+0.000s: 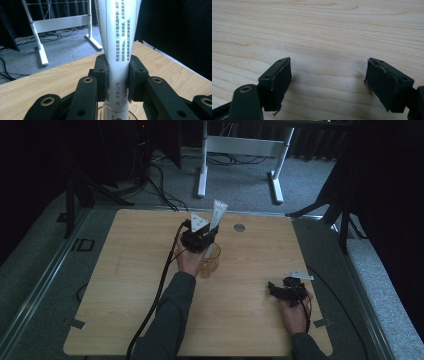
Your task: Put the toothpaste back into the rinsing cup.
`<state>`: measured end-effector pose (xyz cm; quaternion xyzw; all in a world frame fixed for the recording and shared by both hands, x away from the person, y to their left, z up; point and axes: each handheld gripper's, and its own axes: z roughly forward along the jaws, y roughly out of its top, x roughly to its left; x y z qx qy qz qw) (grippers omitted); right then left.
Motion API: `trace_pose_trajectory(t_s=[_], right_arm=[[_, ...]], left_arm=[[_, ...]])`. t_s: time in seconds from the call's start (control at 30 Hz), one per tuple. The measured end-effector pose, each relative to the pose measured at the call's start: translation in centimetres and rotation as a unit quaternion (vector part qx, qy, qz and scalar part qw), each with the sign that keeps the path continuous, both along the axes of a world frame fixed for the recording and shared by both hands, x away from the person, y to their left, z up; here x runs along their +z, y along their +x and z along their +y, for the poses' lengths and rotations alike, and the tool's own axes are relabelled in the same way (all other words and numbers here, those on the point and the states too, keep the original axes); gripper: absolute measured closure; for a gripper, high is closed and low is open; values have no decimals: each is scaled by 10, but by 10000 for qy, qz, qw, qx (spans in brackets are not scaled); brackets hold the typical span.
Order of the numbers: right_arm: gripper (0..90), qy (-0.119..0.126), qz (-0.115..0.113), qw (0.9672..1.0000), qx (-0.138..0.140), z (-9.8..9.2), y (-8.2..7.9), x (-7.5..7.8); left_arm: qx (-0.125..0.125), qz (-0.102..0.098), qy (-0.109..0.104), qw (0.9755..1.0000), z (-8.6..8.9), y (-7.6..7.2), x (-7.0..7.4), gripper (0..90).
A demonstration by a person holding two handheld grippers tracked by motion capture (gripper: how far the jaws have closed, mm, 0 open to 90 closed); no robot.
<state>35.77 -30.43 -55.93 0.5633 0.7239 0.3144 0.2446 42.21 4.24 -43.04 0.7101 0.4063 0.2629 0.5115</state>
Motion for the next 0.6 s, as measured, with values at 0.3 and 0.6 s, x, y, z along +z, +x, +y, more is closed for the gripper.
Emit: trace_pose_trajectory(t_s=[0.3,0.6], right_arm=[[207,-6,-6,10000,8,0,0,0],[207,-1,-4,10000,4,0,0,0]], left_arm=[[28,46,56,10000,-2,3,-5,723],[42,172,234,9996,-3,7,-12,721]])
